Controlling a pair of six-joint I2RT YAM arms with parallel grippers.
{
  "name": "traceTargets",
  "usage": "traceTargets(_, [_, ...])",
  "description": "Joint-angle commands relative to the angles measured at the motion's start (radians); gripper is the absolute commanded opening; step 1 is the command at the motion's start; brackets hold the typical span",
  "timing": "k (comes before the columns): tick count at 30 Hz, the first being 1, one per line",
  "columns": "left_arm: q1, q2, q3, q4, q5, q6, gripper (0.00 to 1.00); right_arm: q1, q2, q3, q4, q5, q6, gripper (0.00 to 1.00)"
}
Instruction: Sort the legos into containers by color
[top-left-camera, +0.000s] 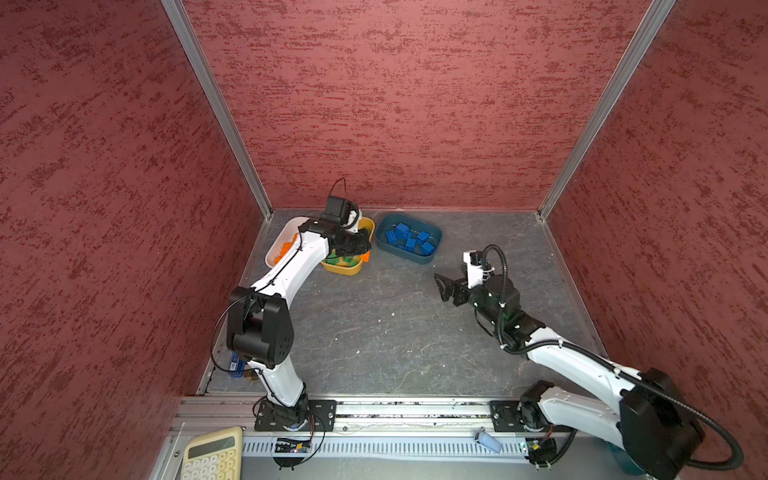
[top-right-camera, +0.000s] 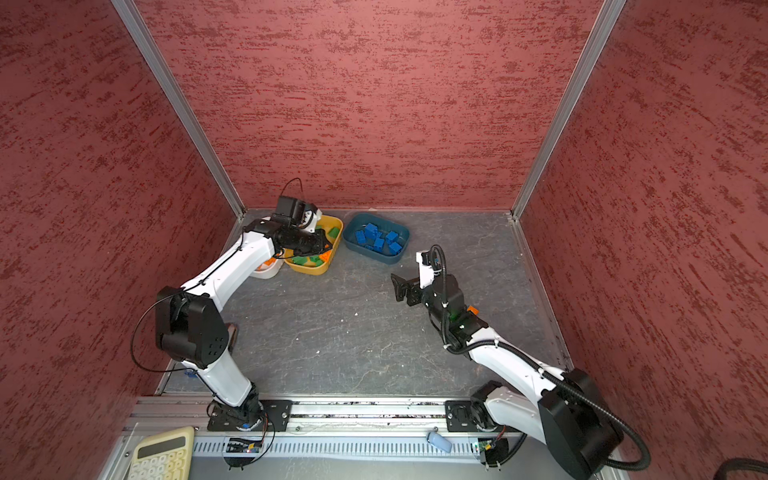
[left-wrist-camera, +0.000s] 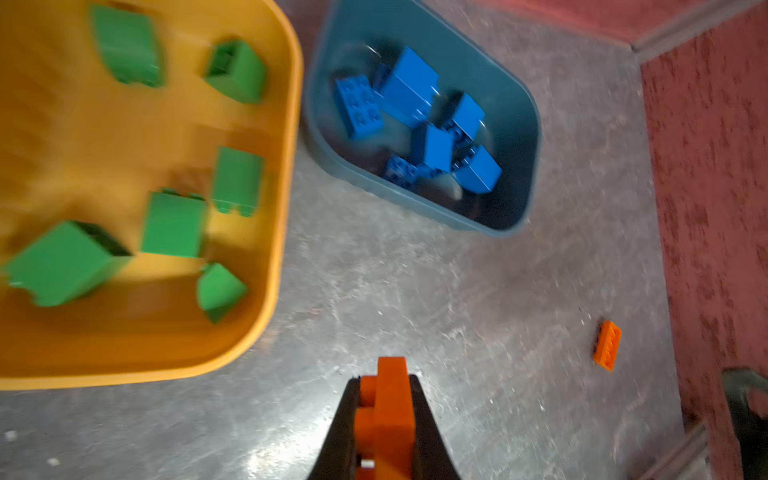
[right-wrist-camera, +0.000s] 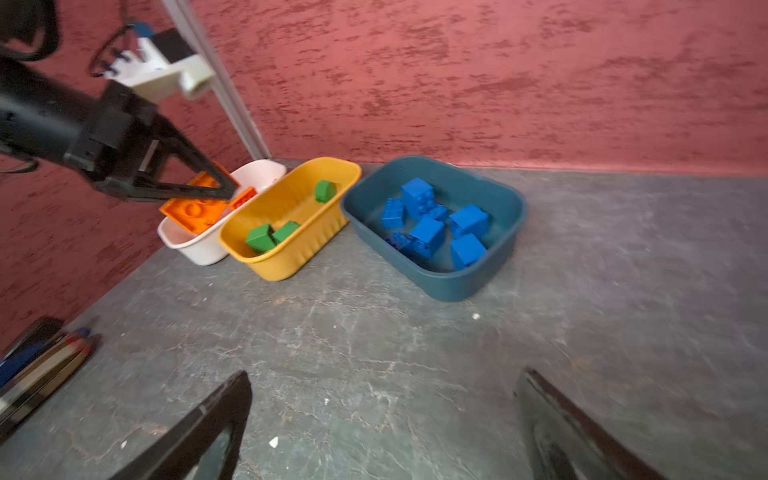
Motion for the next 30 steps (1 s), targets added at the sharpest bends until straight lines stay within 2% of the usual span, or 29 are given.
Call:
traceTargets(1, [0.069, -0.041, -0.011, 0.077, -0.084, -0.018, 0.00, -0.013, -0.048, -0.027, -0.092, 0.246, 0.131, 0.99])
traceTargets(4, [0.158, -0.041, -0.027, 0.141, -0.103, -0.057, 0.00, -0.030, -0.078, -0.041, -0.187, 0.403, 0.221, 0.99])
traceTargets(7, [0.255, -0.022, -0.047, 0.215, -0.110, -0.117, 0.00, -0.070, -0.087, -0.031, -0.320, 0.477, 0.320, 0.99])
traceTargets(13, [0.402, 0.107, 0.022, 0.227, -0.087, -0.158, 0.00, -0.131, -0.087, -0.026, -0.474, 0.476, 0.430, 0.99])
traceTargets(21, [0.447, 0.297, 0.196, 0.108, -0.173, -0.115, 0.01, -0.206, -0.064, -0.016, -0.625, 0.444, 0.552, 0.95])
traceTargets(22, [0.446, 0.312, 0.213, 0.091, -0.171, -0.112, 0.17, -0.224, -0.058, -0.014, -0.643, 0.431, 0.559, 0.94])
traceTargets(23, [0.444, 0.318, 0.219, 0.084, -0.168, -0.112, 0.43, -0.239, -0.051, -0.015, -0.652, 0.415, 0.562, 0.93])
traceTargets(25, [0.432, 0.312, 0.204, 0.105, -0.153, -0.113, 0.69, -0.278, -0.032, -0.016, -0.662, 0.365, 0.560, 0.87])
traceTargets(27, [0.414, 0.299, 0.191, 0.116, -0.169, -0.111, 0.83, -0.315, -0.008, -0.010, -0.668, 0.318, 0.553, 0.83])
traceTargets(30, [0.392, 0.273, 0.173, 0.131, -0.200, -0.108, 0.94, -0.369, 0.047, 0.010, -0.691, 0.253, 0.537, 0.80])
